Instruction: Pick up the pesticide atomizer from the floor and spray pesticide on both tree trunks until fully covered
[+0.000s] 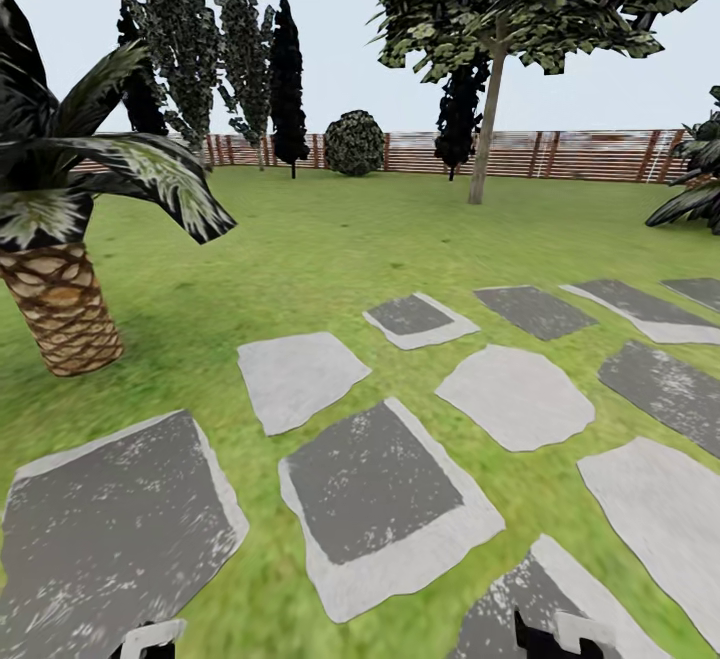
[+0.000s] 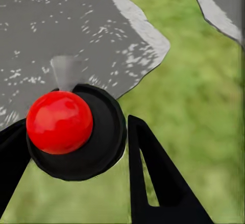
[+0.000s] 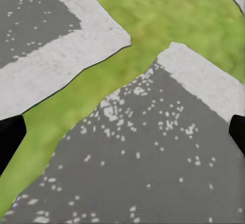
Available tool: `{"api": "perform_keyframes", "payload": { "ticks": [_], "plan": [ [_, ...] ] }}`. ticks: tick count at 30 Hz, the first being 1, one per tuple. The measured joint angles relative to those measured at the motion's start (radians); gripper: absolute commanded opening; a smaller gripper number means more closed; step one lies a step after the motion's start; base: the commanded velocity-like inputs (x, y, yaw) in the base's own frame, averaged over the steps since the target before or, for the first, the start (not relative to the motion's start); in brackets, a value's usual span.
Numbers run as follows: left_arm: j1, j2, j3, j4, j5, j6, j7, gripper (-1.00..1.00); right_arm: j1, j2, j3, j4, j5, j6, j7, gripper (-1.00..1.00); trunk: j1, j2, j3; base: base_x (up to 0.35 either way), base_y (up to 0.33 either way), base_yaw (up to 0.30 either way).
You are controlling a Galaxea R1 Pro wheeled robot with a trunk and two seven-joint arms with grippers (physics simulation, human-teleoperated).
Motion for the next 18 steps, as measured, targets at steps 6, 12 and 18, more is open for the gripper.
{"api": "perform_keyframes", "payload": {
  "ticks": [6,12,18],
  "plan": [
    [0.002,0.000,0.000,0.000,0.000,0.000,0.000,-1.00,0.000,0.000,0.000,0.000,0.000,0.001,-0.001,1.00,0.000,0.000,0.000,0.282,-0.156,0.000],
    [0.002,-0.001,0.000,0.000,0.000,0.000,0.000,-1.00,0.000,0.001,0.000,0.000,-0.001,0.001,-0.001,1.00,0.000,0.000,0.000,0.282,-0.155,0.000],
    [0.002,-0.002,0.000,0.000,0.000,0.000,0.001,-1.00,0.000,0.002,0.000,0.001,-0.001,0.001,-0.002,1.00,0.000,0.000,0.000,0.286,-0.142,0.000]
  ]
}}
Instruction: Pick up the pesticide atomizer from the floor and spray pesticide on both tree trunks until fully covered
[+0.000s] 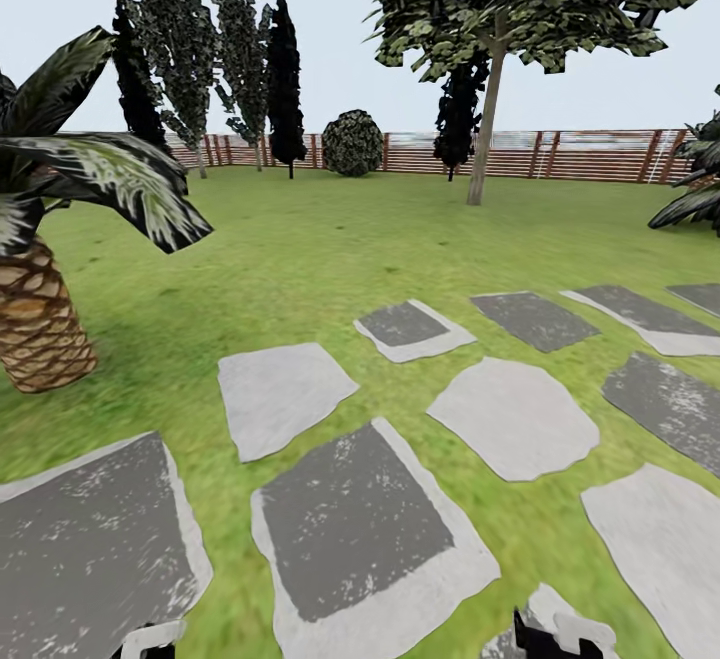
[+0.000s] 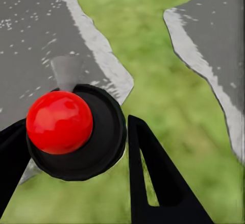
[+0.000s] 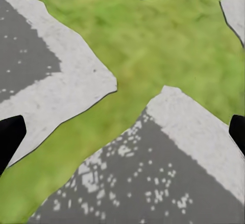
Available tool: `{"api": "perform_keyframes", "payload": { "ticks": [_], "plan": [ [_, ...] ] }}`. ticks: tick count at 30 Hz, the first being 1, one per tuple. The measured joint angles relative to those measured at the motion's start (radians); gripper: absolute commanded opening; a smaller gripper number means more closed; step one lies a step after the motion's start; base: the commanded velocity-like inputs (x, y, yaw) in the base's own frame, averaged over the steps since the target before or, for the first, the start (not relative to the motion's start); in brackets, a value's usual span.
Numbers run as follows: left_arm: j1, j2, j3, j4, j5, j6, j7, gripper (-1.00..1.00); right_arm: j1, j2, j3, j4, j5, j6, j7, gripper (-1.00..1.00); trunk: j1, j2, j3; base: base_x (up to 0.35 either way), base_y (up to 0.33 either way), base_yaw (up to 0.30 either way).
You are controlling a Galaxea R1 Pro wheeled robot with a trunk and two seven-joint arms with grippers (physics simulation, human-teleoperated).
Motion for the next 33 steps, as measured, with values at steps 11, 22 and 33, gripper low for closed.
{"api": "perform_keyframes", "payload": {
  "ticks": [11,22,33],
  "plan": [
    [0.000,0.000,0.000,0.000,0.000,0.000,0.000,-1.00,0.000,0.000,0.000,0.001,0.001,0.000,0.000,1.00,0.000,0.000,0.000,0.298,-0.123,0.000],
    [0.000,0.000,0.000,0.001,0.001,0.000,0.000,-1.00,0.000,0.000,0.002,0.001,0.001,0.000,-0.001,1.00,0.000,0.000,0.000,0.300,-0.119,0.000],
    [0.000,0.000,0.000,0.002,0.001,0.000,0.000,-1.00,0.000,0.000,0.002,0.000,0.001,0.000,0.001,1.00,0.000,0.000,0.000,0.300,-0.118,-0.066]
  ]
}}
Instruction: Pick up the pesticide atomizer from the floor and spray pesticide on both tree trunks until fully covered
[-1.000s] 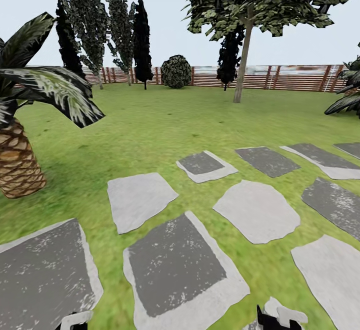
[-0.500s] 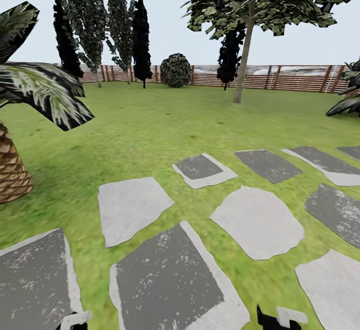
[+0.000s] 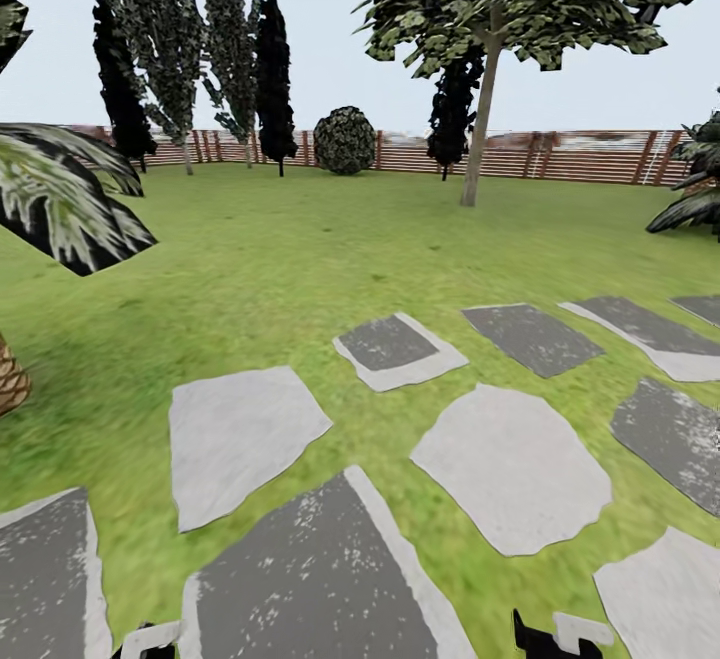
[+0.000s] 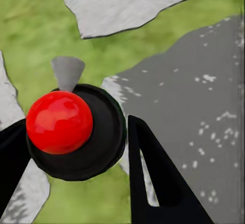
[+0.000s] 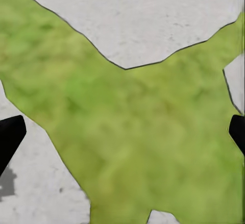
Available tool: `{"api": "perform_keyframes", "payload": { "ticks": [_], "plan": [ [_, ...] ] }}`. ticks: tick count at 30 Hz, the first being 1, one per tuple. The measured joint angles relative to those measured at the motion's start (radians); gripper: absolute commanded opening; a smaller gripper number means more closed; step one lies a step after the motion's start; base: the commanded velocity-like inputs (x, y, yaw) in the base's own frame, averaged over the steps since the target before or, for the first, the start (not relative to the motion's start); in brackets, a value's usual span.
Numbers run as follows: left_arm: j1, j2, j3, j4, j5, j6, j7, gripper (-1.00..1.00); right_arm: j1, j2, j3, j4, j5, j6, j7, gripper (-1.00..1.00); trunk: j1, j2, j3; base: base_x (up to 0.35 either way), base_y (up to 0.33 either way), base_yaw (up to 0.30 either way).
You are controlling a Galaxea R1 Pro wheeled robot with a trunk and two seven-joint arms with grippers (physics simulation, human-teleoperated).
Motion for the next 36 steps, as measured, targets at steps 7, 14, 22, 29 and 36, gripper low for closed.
{"api": "perform_keyframes", "payload": {
  "ticks": [7,14,22,29,36],
  "plan": [
    [0.000,0.000,0.000,0.000,0.000,0.000,0.000,-1.00,0.000,0.001,0.000,0.000,0.000,0.000,0.000,1.00,0.000,0.000,0.000,0.300,-0.117,-0.159],
    [0.000,-0.001,0.000,0.000,0.000,0.000,0.000,-1.00,0.000,0.001,0.000,0.000,0.000,0.000,0.000,1.00,0.000,0.000,0.000,0.301,-0.117,-0.006],
    [0.000,-0.001,0.000,0.000,0.000,0.000,0.000,-1.00,0.000,0.001,0.000,0.000,0.000,0.000,0.000,1.00,0.000,0.000,0.000,0.301,-0.117,0.000],
    [0.000,-0.001,0.000,0.000,0.000,0.000,0.000,-1.00,0.000,0.001,0.000,0.000,0.000,0.000,0.000,1.00,0.000,0.000,0.000,0.300,-0.117,0.000],
    [0.000,-0.001,0.000,0.000,0.000,0.000,0.000,-1.00,0.000,0.001,0.000,0.000,0.000,0.000,0.000,1.00,0.000,0.000,0.000,0.301,-0.117,0.000]
  ]
}}
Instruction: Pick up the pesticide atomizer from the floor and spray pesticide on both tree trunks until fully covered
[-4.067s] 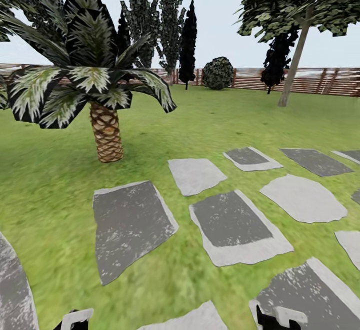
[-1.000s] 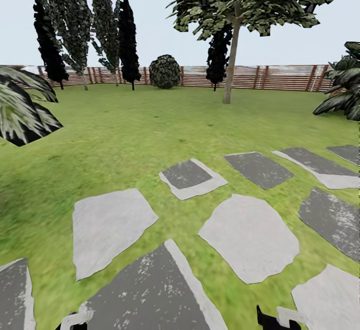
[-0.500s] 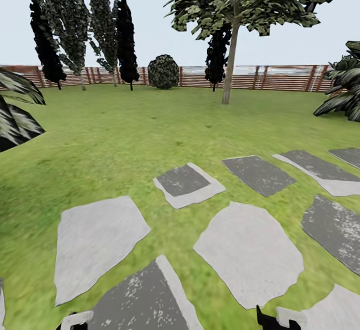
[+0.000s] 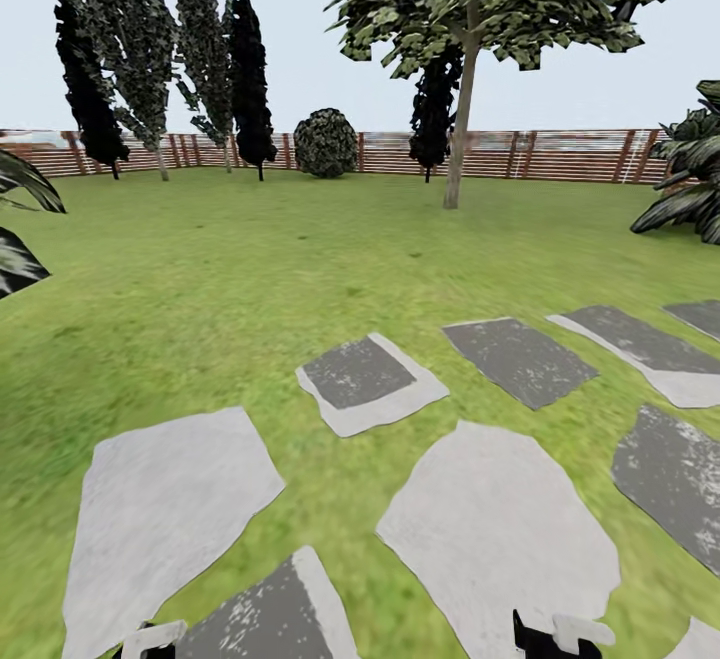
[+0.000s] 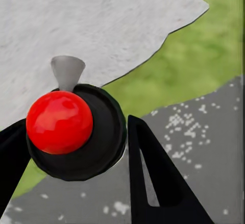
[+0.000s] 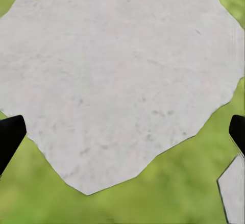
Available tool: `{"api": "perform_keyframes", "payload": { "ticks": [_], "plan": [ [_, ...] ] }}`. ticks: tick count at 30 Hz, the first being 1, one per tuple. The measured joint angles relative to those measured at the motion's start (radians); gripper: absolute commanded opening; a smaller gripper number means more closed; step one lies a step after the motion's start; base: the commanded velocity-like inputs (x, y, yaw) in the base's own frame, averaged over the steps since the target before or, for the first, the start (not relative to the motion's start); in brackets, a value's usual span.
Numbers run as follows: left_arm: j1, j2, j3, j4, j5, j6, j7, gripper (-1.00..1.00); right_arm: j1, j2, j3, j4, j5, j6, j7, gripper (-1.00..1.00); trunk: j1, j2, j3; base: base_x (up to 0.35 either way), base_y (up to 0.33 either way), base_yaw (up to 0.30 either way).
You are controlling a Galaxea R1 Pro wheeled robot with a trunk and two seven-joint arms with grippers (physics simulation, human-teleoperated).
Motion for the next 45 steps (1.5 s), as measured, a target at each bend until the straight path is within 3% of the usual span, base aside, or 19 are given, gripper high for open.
{"api": "perform_keyframes", "payload": {
  "ticks": [24,36,45],
  "plan": [
    [0.000,-0.002,0.000,0.000,0.000,0.000,0.000,-1.00,0.000,0.000,0.000,0.000,0.000,0.000,0.000,1.00,0.000,0.000,0.000,0.301,-0.113,-0.003],
    [0.000,-0.002,0.000,0.000,0.000,0.000,0.000,-1.00,0.000,0.000,0.000,0.000,0.000,0.000,0.000,1.00,0.000,0.000,0.000,0.303,-0.110,-0.224],
    [0.000,-0.002,0.000,0.001,0.000,0.000,0.000,-1.00,0.000,0.000,0.000,0.000,0.000,0.000,0.000,1.00,0.000,0.000,0.000,0.307,-0.103,-0.035]
  ]
}}
